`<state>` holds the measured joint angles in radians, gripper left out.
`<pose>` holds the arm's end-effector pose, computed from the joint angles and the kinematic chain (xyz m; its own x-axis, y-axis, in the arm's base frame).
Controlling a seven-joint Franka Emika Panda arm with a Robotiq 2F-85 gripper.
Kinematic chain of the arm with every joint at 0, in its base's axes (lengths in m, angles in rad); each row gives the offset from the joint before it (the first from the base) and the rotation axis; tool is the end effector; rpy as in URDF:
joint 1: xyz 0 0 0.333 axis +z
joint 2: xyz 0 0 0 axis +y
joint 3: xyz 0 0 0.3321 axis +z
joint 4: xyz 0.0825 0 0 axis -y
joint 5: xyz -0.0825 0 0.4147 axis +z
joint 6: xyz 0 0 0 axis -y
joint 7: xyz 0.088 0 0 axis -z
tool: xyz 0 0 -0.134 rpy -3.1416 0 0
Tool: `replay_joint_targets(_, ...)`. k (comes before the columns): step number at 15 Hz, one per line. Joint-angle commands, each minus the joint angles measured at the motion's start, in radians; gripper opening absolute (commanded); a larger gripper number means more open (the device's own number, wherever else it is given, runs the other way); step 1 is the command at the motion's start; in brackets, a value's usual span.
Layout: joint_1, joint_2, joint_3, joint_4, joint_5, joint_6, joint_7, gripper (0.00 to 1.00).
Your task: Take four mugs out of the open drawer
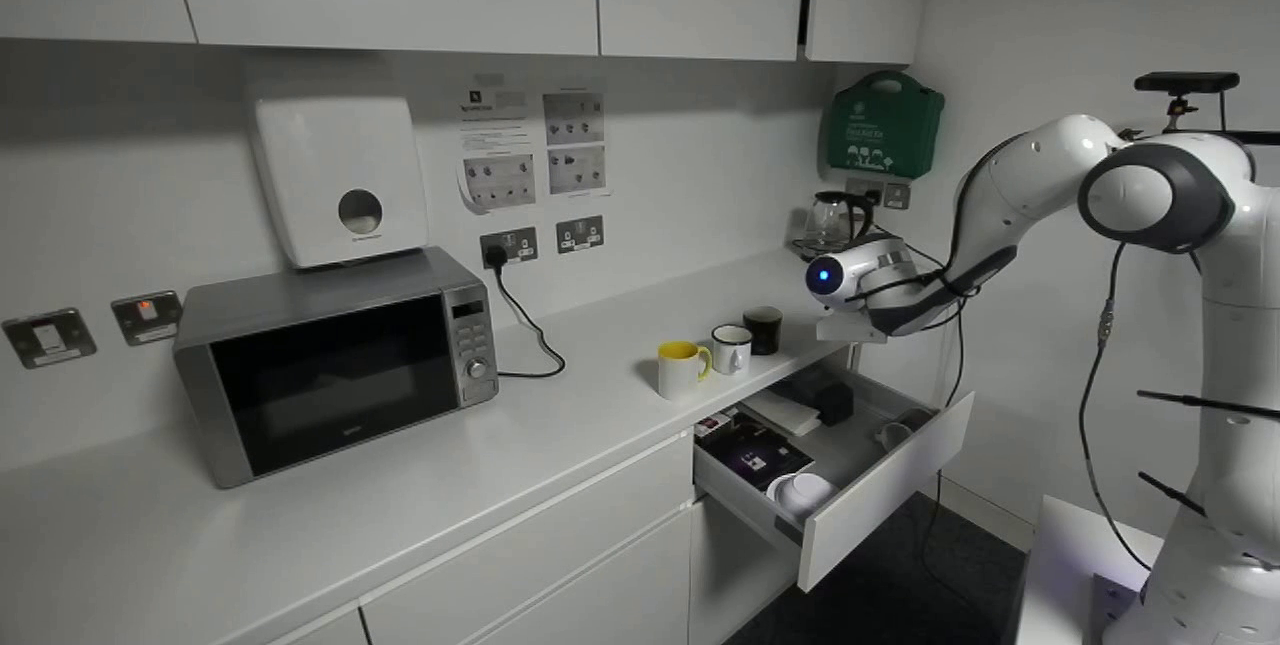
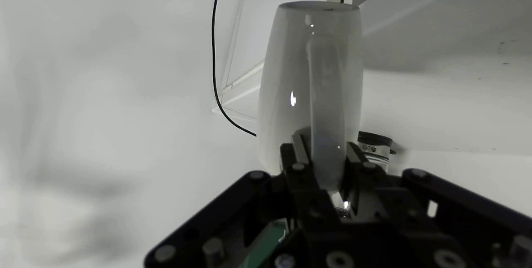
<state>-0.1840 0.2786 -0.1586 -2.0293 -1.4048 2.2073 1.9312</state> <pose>0.5842 -0.2635 0.3086 0.2556 -0.4328 0.8645 -0.9647 -0.1732 0.1985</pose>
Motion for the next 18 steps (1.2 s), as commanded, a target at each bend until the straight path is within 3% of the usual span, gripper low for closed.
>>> replay_joint_targets(1,0.006,-0.002,0.0,-0.005,-0.012,-0.009,0.016,0.05)
replay_joint_targets(9,0.018,0.004,-0.003,-0.021,-0.081,-0.008,0.09,0.05)
replay_joint_targets(18,0.003,0.012,-0.007,-0.021,-0.255,0.008,0.192,0.05)
